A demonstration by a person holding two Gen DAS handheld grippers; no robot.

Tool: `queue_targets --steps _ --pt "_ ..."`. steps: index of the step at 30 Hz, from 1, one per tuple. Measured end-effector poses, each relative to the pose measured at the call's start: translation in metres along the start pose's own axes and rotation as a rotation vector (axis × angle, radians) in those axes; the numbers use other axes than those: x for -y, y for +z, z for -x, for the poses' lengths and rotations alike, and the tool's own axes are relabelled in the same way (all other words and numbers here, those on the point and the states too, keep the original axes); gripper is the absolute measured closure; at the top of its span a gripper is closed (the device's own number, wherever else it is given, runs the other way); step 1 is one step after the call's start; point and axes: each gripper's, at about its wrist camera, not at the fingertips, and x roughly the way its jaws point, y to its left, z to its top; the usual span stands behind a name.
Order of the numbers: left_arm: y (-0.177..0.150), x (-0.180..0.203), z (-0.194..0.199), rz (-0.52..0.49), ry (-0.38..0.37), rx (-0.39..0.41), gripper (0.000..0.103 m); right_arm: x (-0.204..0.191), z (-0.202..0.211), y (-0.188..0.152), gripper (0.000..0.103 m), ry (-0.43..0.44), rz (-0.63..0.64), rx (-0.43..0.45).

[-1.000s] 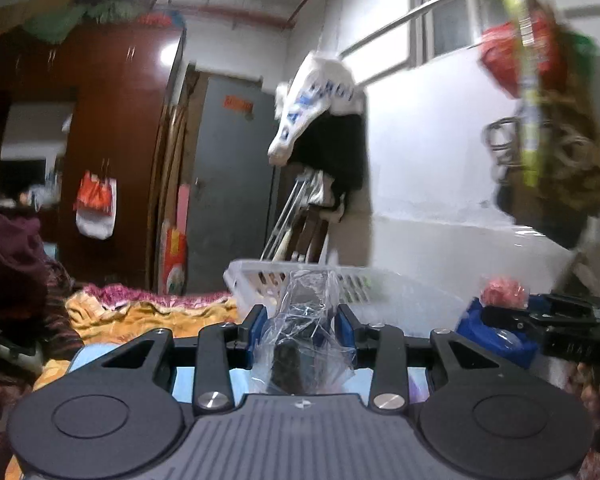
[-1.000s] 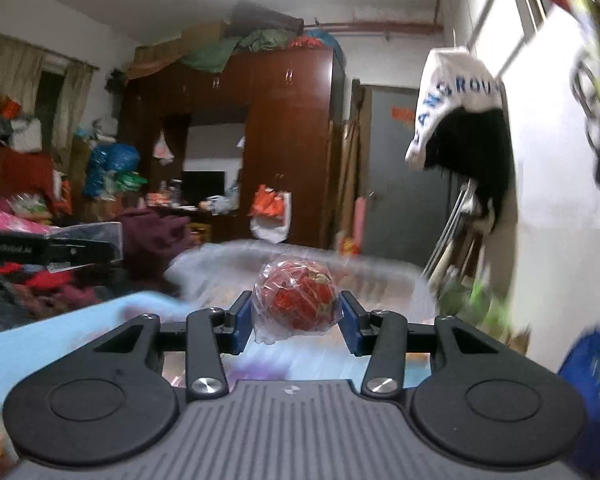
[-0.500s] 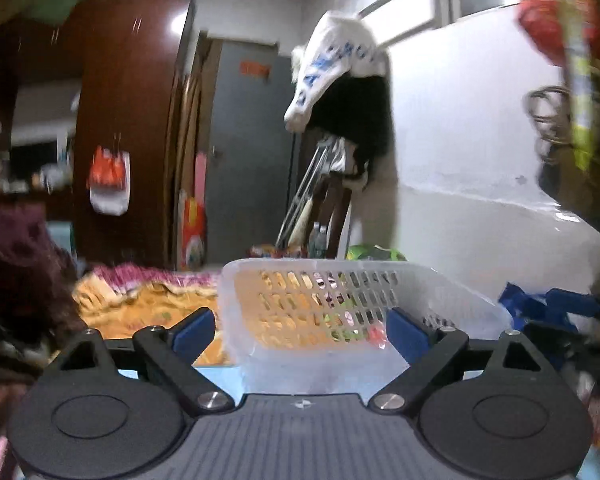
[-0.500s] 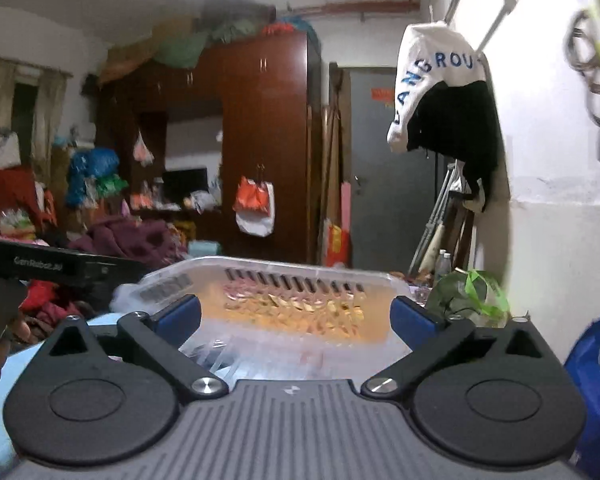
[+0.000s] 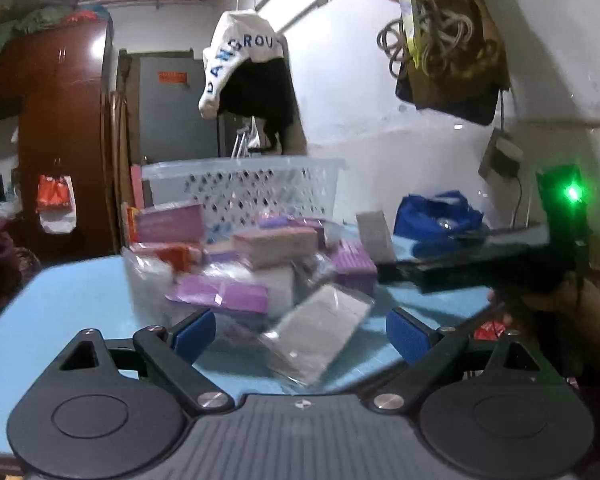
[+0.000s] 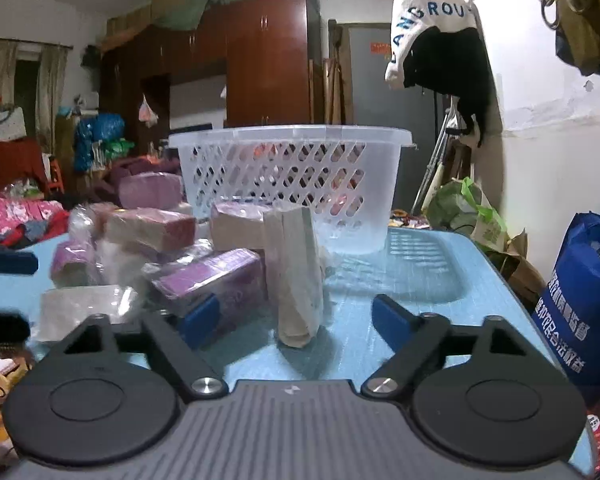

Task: Organize objects
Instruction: 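Grasp the bagged white packet with the left tool while the right tool grasps the tall beige package, then carry both packages over the white basket and open both tools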

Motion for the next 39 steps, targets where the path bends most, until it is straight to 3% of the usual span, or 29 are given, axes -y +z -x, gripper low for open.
queue_targets --steps 7,9,11,12,13,20,22,26,31,39 --pt "-0.014 0.008 -0.019 -0.007 0.035 -0.035 0.01 -0.001 -0.006 -0.015 0.052 0.017 -0.004 -0.045" --pt "-0.017 0.012 -0.02 -0.018 0.033 -0.038 0.014 -0.003 -0.002 -0.018 0.069 0.025 0.0 -0.041" --pt "-0.019 0.016 -0.018 -0.034 0.024 -0.029 0.027 -0.005 0.005 -0.021 0.069 0.026 0.008 -0.04" --pt "-0.019 0.016 -0.016 -0.037 0.021 -0.028 0.04 -0.006 0.008 -0.022 0.069 0.019 0.015 -0.037" --pt "-0.019 0.015 -0.014 -0.037 0.014 -0.031 0.042 -0.007 0.011 -0.023 0.069 0.012 0.024 -0.035" --pt "-0.02 0.016 -0.014 -0.058 0.032 -0.019 0.04 -0.011 0.005 -0.018 0.062 0.001 0.029 -0.035" --pt "-0.019 0.015 -0.014 -0.054 0.02 -0.017 0.047 -0.011 0.0 -0.016 0.064 -0.002 0.025 -0.039" --pt "-0.019 0.013 -0.006 -0.051 0.001 0.01 0.052 -0.011 0.005 -0.015 0.067 -0.007 0.025 -0.017" --pt "-0.017 0.009 0.005 -0.023 -0.066 0.055 0.053 0.0 0.021 -0.01 0.067 -0.033 0.002 0.031" --pt "-0.007 0.002 0.001 0.065 -0.153 0.083 0.054 0.008 0.021 -0.005 0.067 -0.028 -0.038 0.039"
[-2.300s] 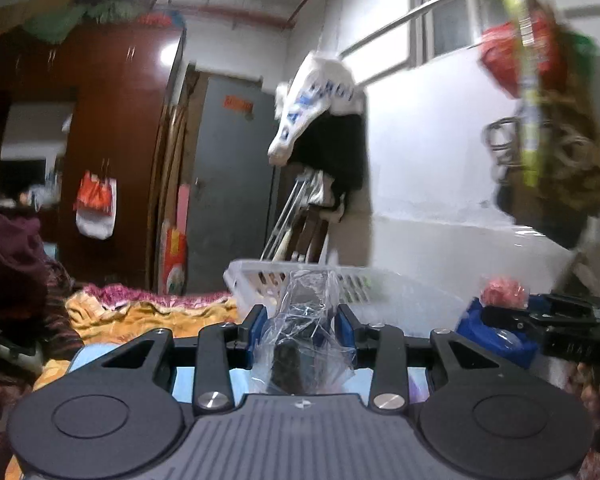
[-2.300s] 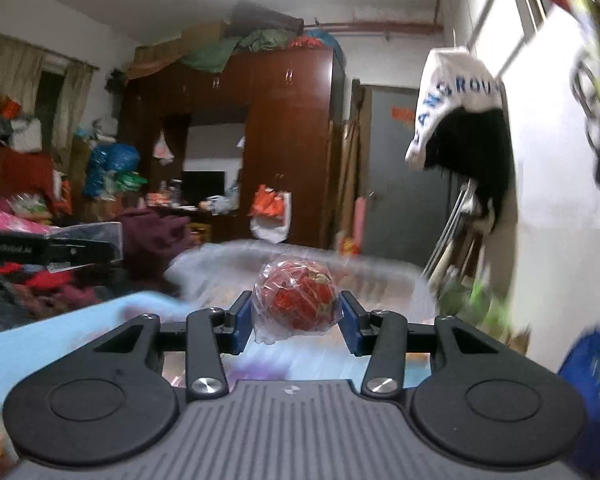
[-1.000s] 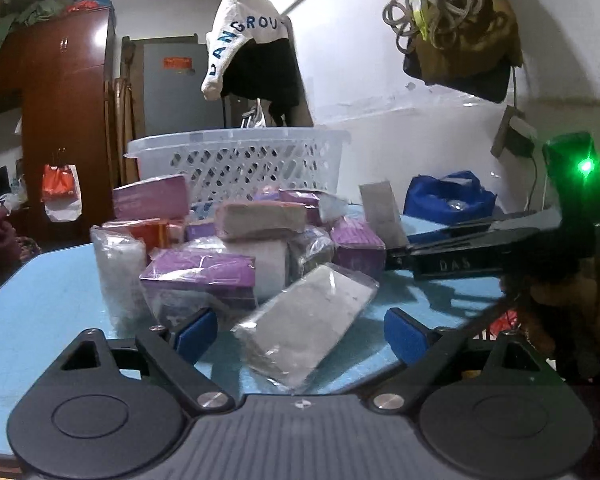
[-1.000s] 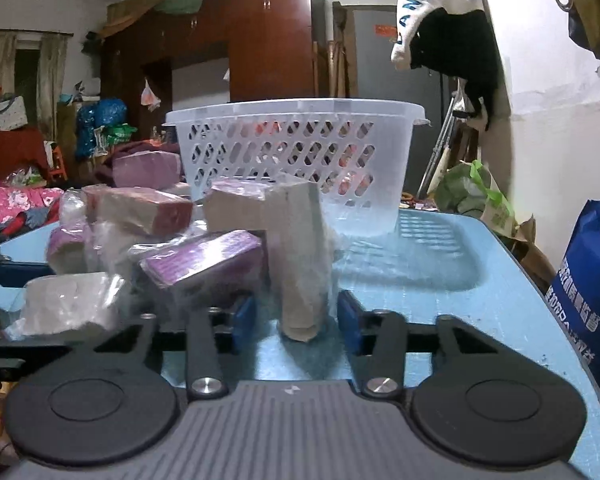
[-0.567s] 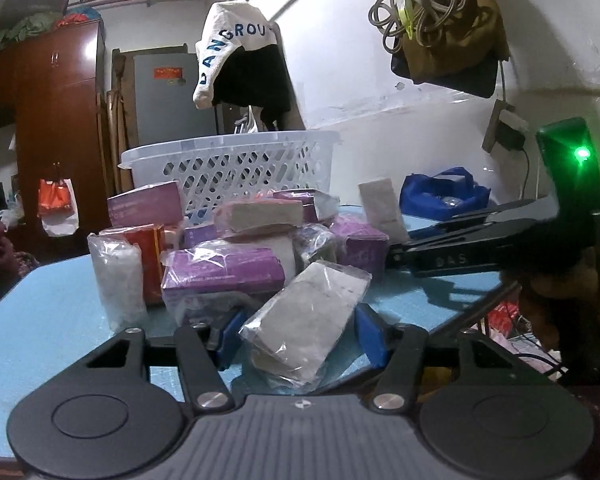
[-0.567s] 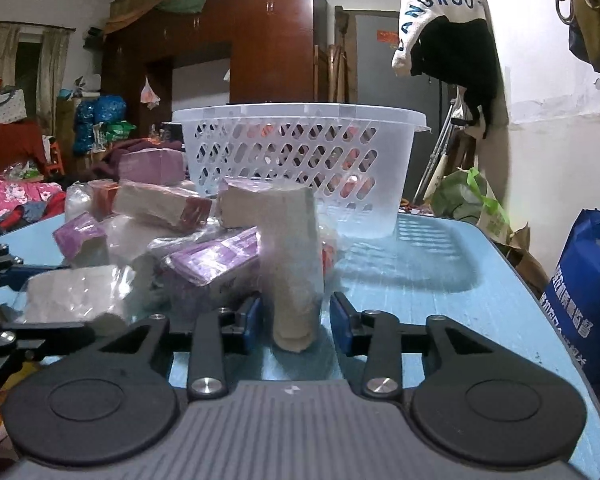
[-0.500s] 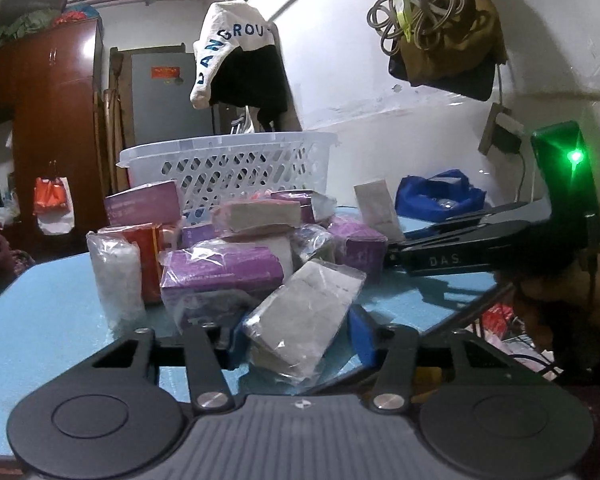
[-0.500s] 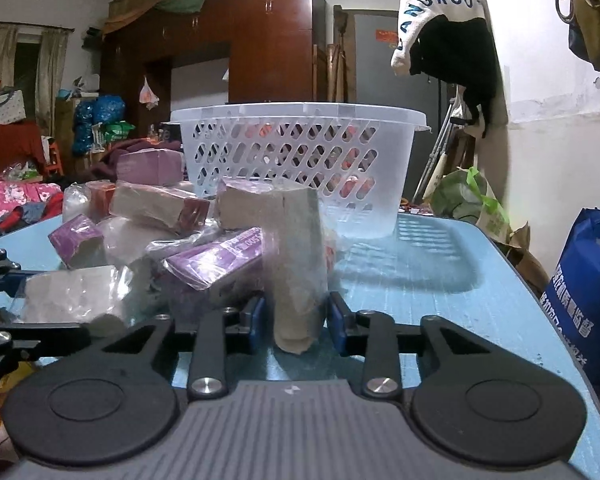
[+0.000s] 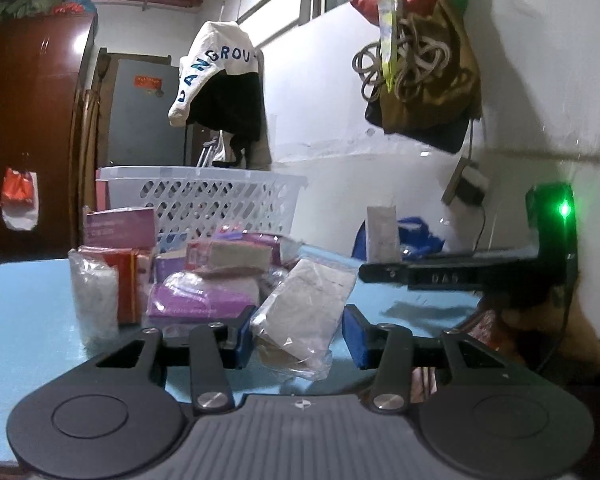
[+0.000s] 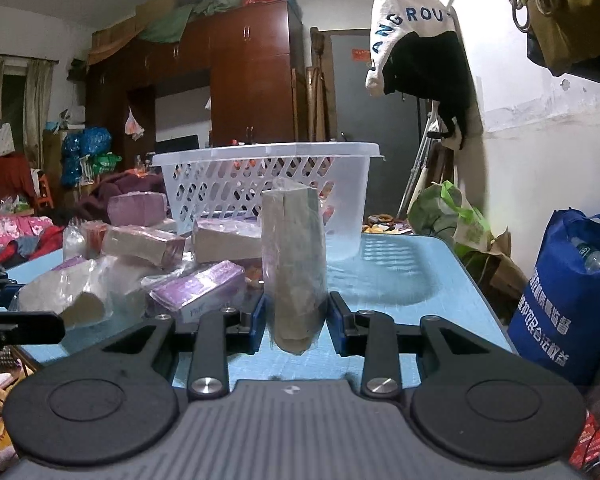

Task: Organize objects
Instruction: 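Carry both packages over the white basket and open both tools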

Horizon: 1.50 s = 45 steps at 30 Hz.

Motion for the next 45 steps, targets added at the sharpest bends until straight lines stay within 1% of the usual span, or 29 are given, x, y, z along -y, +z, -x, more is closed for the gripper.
queue_targets --steps 4,8,9,12,13,16,18,20,22,24,25,26,27,28,29,30,31,32,33,34,35,36,37,39,42,44,45 --pt "0.011 -0.012 -0.001 0.08 -0.07 0.027 0.054 -0.001 0.002 0.005 0.067 0.002 -0.001 0.016" --pt "0.029 -0.035 -0.016 0.219 -0.137 0.037 0.054 0.002 0.001 0.009 0.067 0.018 -0.018 0.022" --pt "0.033 -0.037 -0.02 0.236 -0.143 0.038 0.054 0.004 0.0 0.009 0.067 0.022 -0.023 0.021" --pt "0.054 -0.042 -0.031 0.247 -0.151 0.04 0.054 0.004 -0.003 0.02 0.067 0.036 -0.015 0.02" --pt "0.064 -0.045 -0.036 0.244 -0.142 0.045 0.054 0.003 -0.006 0.03 0.067 0.04 -0.003 0.025" --pt "0.103 -0.056 -0.053 0.221 -0.042 0.072 0.054 -0.003 -0.021 0.064 0.067 0.056 0.036 0.043" --pt "0.132 -0.069 -0.073 0.216 0.019 0.066 0.054 -0.012 -0.042 0.091 0.067 0.024 0.096 0.044" --pt "0.154 -0.083 -0.095 0.213 0.082 0.052 0.054 -0.017 -0.068 0.119 0.067 0.013 0.14 0.037" --pt "0.169 -0.098 -0.118 0.229 0.133 0.024 0.054 -0.017 -0.09 0.14 0.067 -0.006 0.149 0.019" --pt "0.177 -0.11 -0.135 0.235 0.177 0.006 0.054 -0.017 -0.109 0.155 0.067 -0.029 0.16 0.008" --pt "0.179 -0.114 -0.143 0.225 0.186 -0.017 0.052 -0.018 -0.117 0.159 0.067 -0.022 0.168 -0.002" --pt "0.18 -0.116 -0.151 0.218 0.192 -0.043 0.049 -0.019 -0.123 0.159 0.066 -0.016 0.174 -0.019" --pt "0.179 -0.118 -0.157 0.217 0.199 -0.065 0.034 -0.02 -0.129 0.159 0.054 -0.021 0.181 -0.036" --pt "0.177 -0.119 -0.158 0.222 0.221 -0.078 0.025 -0.023 -0.133 0.156 0.045 -0.04 0.194 -0.059" --pt "0.173 -0.118 -0.152 0.219 0.235 -0.073 0.024 -0.026 -0.13 0.15 0.029 -0.061 0.204 -0.065" --pt "0.172 -0.114 -0.143 0.193 0.234 -0.058 0.024 -0.027 -0.122 0.145 0.017 -0.066 0.206 -0.049" --pt "0.168 -0.108 -0.13 0.158 0.234 -0.038 0.024 -0.027 -0.108 0.138 0.012 -0.048 0.202 -0.027" --pt "0.163 -0.1 -0.114 0.116 0.237 -0.017 0.024 -0.026 -0.093 0.129 0.001 -0.02 0.187 -0.01" --pt "0.155 -0.091 -0.096 0.091 0.233 -0.001 0.022 -0.024 -0.073 0.117 0.0 0.009 0.158 0.011" --pt "0.145 -0.084 -0.079 0.082 0.218 0.016 0.015 -0.02 -0.057 0.108 0.0 0.035 0.133 0.038" --pt "0.132 -0.077 -0.062 0.078 0.207 0.025 0.012 -0.018 -0.04 0.093 0.0 0.069 0.11 0.064" --pt "0.116 -0.069 -0.047 0.072 0.211 0.021 0.01 -0.018 -0.021 0.072 0.0 0.104 0.092 0.073" --pt "0.098 -0.059 -0.034 0.061 0.214 0.021 0.01 -0.018 -0.011 0.057 0.0 0.122 0.078 0.07" --pt "0.064 -0.041 -0.017 0.039 0.222 0.02 0.01 -0.022 0.007 0.02 0.0 0.117 0.057 0.059" --pt "0.027 -0.026 -0.007 0.051 0.211 -0.012 0.01 -0.033 0.014 -0.014 0.0 0.122 0.05 0.027" --pt "0.019 -0.022 -0.012 0.05 0.217 -0.024 0.01 -0.041 0.006 -0.024 0.001 0.12 0.065 -0.014" --pt "0.016 -0.02 -0.016 0.036 0.227 -0.038 0.01 -0.044 0.0 -0.024 0.006 0.116 0.082 -0.031"
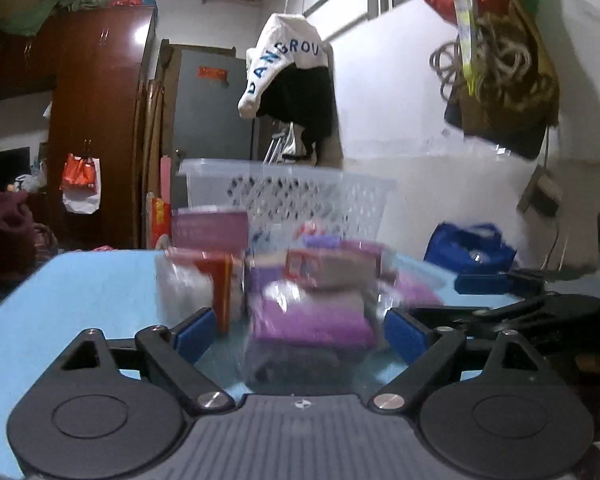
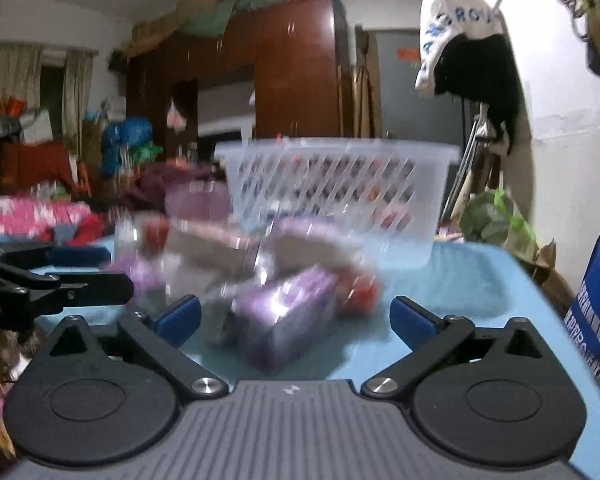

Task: Organize objects
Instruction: 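Carry both packages over the white basket and open both tools, then grasp a purple box with the left tool while the right tool grasps another purple box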

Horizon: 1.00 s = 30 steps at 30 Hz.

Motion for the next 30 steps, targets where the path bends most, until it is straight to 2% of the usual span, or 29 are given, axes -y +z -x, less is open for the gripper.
queue_targets --steps 1,4,5,8,13,14,15,18,20,21,22,23,26,30 --pt "0.0 0.002 -0.005 -0.013 0.009 -0.011 0.01 -0.003 -0.004 -0.001 0.011 -0.003 0.013 -0.012" --pt "-0.007 0.002 -0.014 -0.019 0.028 -0.036 0.01 -0.001 -0.015 0.003 0.034 0.004 0.016 -0.045" --pt "-0.01 0.002 -0.017 -0.02 0.031 -0.043 0.01 0.002 -0.015 0.003 0.049 0.009 0.013 -0.057" --pt "-0.017 -0.002 -0.016 -0.024 0.04 -0.052 0.01 0.011 -0.002 0.0 0.052 -0.001 -0.007 -0.057" --pt "-0.018 -0.003 -0.016 -0.013 0.052 -0.05 0.01 0.02 0.017 -0.005 0.05 -0.078 0.005 -0.053" --pt "-0.019 -0.002 -0.017 -0.013 0.054 -0.05 0.01 0.019 0.018 -0.005 0.047 -0.088 0.004 -0.038" --pt "-0.019 0.0 -0.018 -0.016 0.057 -0.049 0.01 0.018 0.018 -0.004 0.037 -0.092 0.003 -0.024" --pt "-0.022 0.004 -0.02 -0.039 0.077 -0.041 0.01 0.016 0.005 -0.003 0.034 -0.101 0.016 -0.021" --pt "-0.026 0.006 -0.018 -0.05 0.094 -0.026 0.015 0.017 -0.002 -0.005 0.039 -0.099 0.013 -0.023" --pt "-0.026 0.005 -0.016 -0.047 0.098 -0.016 0.028 0.017 -0.002 -0.006 0.045 -0.098 0.009 -0.019" --pt "-0.027 0.004 -0.015 -0.038 0.102 -0.005 0.028 0.019 0.0 -0.008 0.049 -0.094 0.006 -0.015" --pt "-0.027 0.003 -0.012 -0.029 0.109 0.009 0.028 0.019 0.004 -0.009 0.064 -0.093 0.004 -0.012" --pt "-0.03 0.002 -0.002 -0.034 0.119 0.061 0.029 0.02 0.012 -0.009 0.064 -0.107 0.015 -0.003" --pt "-0.03 0.004 0.007 -0.054 0.108 0.091 0.029 0.021 0.019 -0.009 0.064 -0.111 0.018 0.01"
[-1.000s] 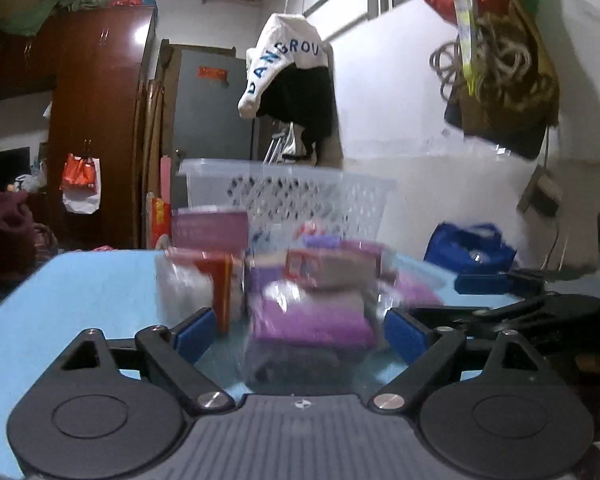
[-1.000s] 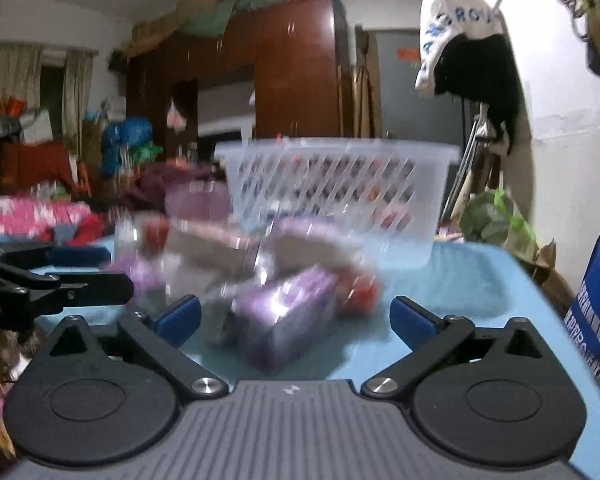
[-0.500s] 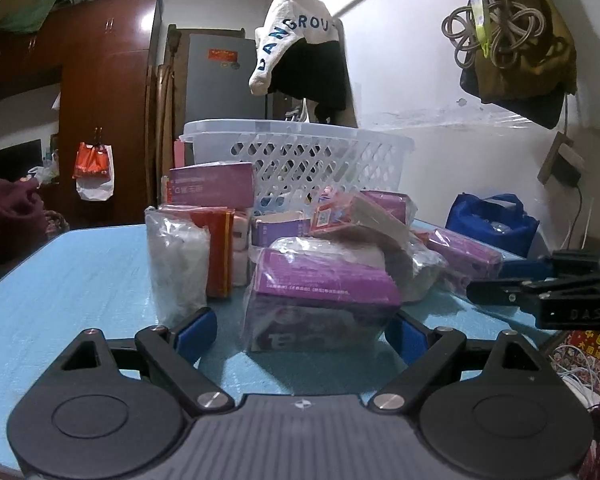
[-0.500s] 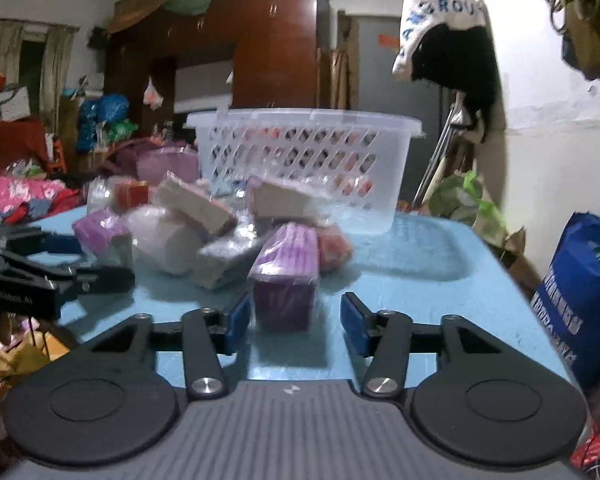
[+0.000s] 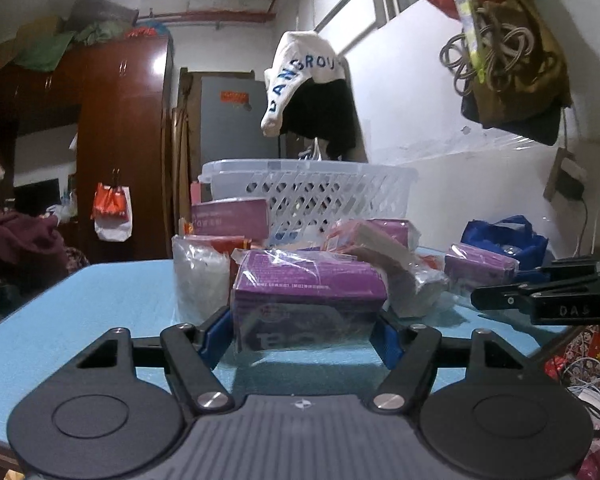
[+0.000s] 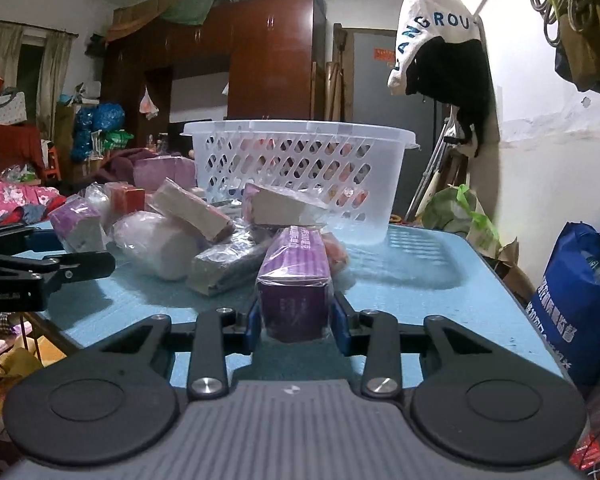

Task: Organize objects
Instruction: 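Grasp a purple box with the left tool while the right tool grasps another purple box, then carry both purple boxes over the white basket and open both tools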

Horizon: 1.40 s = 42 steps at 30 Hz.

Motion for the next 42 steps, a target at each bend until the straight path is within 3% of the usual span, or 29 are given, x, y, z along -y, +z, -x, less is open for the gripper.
queue_targets --steps 8,19,34,37,40,42 --pt "0.003 -0.008 0.001 0.013 -0.007 0.013 0.028 0.01 0.005 -0.001 0.064 0.015 -0.026 0.012" --pt "0.019 -0.025 0.009 0.087 -0.069 0.06 0.029 0.016 0.012 0.018 0.064 0.055 -0.043 0.1" --pt "0.02 -0.032 0.013 0.097 -0.076 0.068 0.029 0.017 0.013 0.017 0.064 0.095 -0.075 0.103" --pt "0.043 -0.036 0.007 0.115 -0.113 0.088 0.028 0.015 0.01 0.033 0.064 0.109 -0.06 0.123" --pt "0.095 -0.041 -0.021 0.119 -0.131 0.099 0.028 0.013 -0.003 0.081 0.064 0.106 -0.019 0.206" --pt "0.134 -0.048 -0.057 0.133 -0.136 0.067 0.028 0.014 -0.026 0.118 0.063 0.061 0.029 0.238"
